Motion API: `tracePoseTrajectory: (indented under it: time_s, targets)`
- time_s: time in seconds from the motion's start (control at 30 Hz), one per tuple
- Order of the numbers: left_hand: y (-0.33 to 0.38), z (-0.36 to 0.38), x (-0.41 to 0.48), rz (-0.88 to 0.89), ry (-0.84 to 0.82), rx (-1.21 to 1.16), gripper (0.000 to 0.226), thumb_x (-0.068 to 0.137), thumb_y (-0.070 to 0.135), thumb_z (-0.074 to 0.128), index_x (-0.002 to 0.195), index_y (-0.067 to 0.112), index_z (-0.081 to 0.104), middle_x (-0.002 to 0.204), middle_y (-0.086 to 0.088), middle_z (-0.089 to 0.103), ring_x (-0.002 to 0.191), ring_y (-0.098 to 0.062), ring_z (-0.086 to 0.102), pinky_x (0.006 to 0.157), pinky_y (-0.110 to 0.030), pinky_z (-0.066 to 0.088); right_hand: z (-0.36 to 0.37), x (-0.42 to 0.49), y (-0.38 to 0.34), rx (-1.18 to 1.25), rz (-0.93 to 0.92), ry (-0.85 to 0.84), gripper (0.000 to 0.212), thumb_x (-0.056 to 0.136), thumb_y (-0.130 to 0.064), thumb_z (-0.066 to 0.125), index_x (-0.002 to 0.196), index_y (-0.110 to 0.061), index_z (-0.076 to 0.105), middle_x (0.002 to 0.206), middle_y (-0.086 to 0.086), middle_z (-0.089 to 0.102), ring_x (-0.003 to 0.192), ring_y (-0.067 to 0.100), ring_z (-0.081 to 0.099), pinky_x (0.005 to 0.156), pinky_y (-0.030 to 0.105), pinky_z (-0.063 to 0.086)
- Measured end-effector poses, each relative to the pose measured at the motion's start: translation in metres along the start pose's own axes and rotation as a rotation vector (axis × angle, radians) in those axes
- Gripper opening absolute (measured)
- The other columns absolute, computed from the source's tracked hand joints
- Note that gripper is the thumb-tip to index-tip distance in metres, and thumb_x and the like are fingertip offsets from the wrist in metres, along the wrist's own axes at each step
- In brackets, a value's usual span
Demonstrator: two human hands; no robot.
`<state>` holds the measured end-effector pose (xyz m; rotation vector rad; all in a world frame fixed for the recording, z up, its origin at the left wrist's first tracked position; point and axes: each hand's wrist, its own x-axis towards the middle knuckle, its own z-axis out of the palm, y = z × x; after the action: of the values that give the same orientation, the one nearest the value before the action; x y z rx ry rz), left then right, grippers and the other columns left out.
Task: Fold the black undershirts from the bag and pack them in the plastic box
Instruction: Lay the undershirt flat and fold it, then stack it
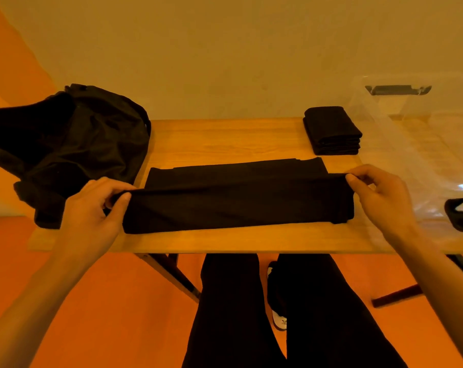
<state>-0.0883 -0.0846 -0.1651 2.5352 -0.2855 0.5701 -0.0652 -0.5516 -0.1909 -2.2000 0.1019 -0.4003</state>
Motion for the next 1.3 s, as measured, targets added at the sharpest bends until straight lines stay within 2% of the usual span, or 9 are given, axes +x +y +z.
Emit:
tracePoseTrajectory:
  time_s: [0.1, 0.27, 0.57, 0.77, 0.87, 1.0, 1.13, 1.23, 1.3]
  targets:
    - [-0.003, 0.007, 0.017, -0.085, 0.003, 0.027, 0.036, 0.096, 0.011, 0.064, 0.101, 0.045, 0.055, 0.086, 0.013, 0.058, 0.082, -0.003, 0.057, 0.072, -0.004, 0.038, 0.007, 0.022, -0.001, -0.027, 0.06, -0.022, 0.013, 0.103, -0.02, 0.054, 0.1, -0.018, 0.067, 0.091, -0.007, 0.062, 0.085, 0.002, 0.056, 0.068, 0.02, 0.04]
    - [-0.011, 0.02, 0.04, -0.156, 0.008, 0.146, 0.017, 0.093, 0.013, 0.07, 0.109, 0.012, 0.065, 0.071, 0.012, 0.052, 0.062, -0.012, 0.055, 0.066, -0.04, 0.05, 0.018, 0.047, -0.004, -0.256, 0.002, -0.091, 0.017, 0.101, -0.021, 0.058, 0.112, -0.015, 0.07, 0.091, -0.004, 0.061, 0.085, 0.01, 0.054, 0.065, 0.015, 0.037]
    - [-0.008, 0.033, 0.068, -0.278, 0.084, 0.116, 0.006, 0.096, 0.022, 0.068, 0.099, 0.019, 0.065, 0.073, 0.002, 0.06, 0.067, -0.017, 0.06, 0.068, -0.044, 0.054, 0.033, 0.078, -0.005, -0.315, 0.018, -0.027, 0.02, 0.099, -0.026, 0.061, 0.111, -0.012, 0.07, 0.091, -0.002, 0.063, 0.088, 0.012, 0.058, 0.066, 0.013, 0.037]
    - [-0.004, 0.047, 0.082, -0.264, 0.02, 0.202, 0.01, 0.098, 0.02, 0.065, 0.104, 0.013, 0.063, 0.086, -0.004, 0.063, 0.074, -0.024, 0.063, 0.067, -0.046, 0.055, 0.045, 0.092, 0.002, -0.347, 0.024, -0.014, 0.02, 0.096, -0.03, 0.065, 0.104, -0.012, 0.071, 0.083, -0.005, 0.062, 0.075, 0.006, 0.055, 0.074, 0.025, 0.042]
    - [-0.004, 0.054, 0.086, -0.238, -0.001, 0.255, 0.011, 0.098, 0.017, 0.064, 0.106, 0.01, 0.062, 0.092, -0.01, 0.067, 0.081, -0.029, 0.066, 0.069, -0.048, 0.057, 0.048, 0.095, 0.008, -0.397, 0.009, -0.009, 0.022, 0.095, -0.032, 0.067, 0.102, -0.012, 0.072, 0.077, -0.007, 0.059, 0.068, 0.002, 0.051, 0.067, 0.019, 0.039]
    - [-0.009, 0.064, 0.087, -0.231, -0.044, 0.34, 0.015, 0.097, 0.012, 0.065, 0.109, 0.004, 0.061, 0.103, -0.018, 0.063, 0.085, -0.037, 0.063, 0.067, -0.051, 0.055, 0.052, 0.093, 0.012, -0.431, 0.02, -0.044, 0.028, 0.097, -0.035, 0.062, 0.107, -0.011, 0.07, 0.082, -0.003, 0.063, 0.076, 0.013, 0.058, 0.066, 0.024, 0.042]
    - [0.009, 0.071, 0.074, -0.139, 0.04, 0.385, 0.027, 0.098, 0.022, 0.063, 0.115, 0.001, 0.059, 0.122, -0.02, 0.046, 0.077, -0.034, 0.056, 0.057, -0.044, 0.048, 0.058, 0.071, -0.004, -0.622, -0.174, 0.098, 0.037, 0.101, -0.038, 0.054, 0.121, -0.008, 0.065, 0.11, 0.014, 0.065, 0.103, 0.032, 0.058, 0.077, 0.04, 0.047]
    - [0.039, 0.095, 0.069, 0.047, -0.143, 0.359, 0.042, 0.103, 0.042, 0.051, 0.131, 0.011, 0.059, 0.145, -0.017, 0.041, 0.119, -0.038, 0.05, 0.086, -0.051, 0.05, 0.087, 0.051, -0.03, -0.634, -0.382, -0.16, 0.055, 0.103, -0.049, 0.041, 0.141, -0.012, 0.053, 0.141, 0.015, 0.054, 0.132, 0.032, 0.048, 0.106, 0.046, 0.042]
    - [0.046, 0.115, 0.066, 0.057, -0.361, 0.389, 0.062, 0.104, 0.058, 0.031, 0.154, 0.022, 0.04, 0.165, -0.013, 0.022, 0.148, -0.034, 0.027, 0.115, -0.051, 0.031, 0.11, 0.044, -0.034, -0.741, -0.431, -0.392, 0.07, 0.104, -0.063, 0.02, 0.157, -0.018, 0.03, 0.163, 0.01, 0.029, 0.152, 0.027, 0.023, 0.123, 0.044, 0.023]
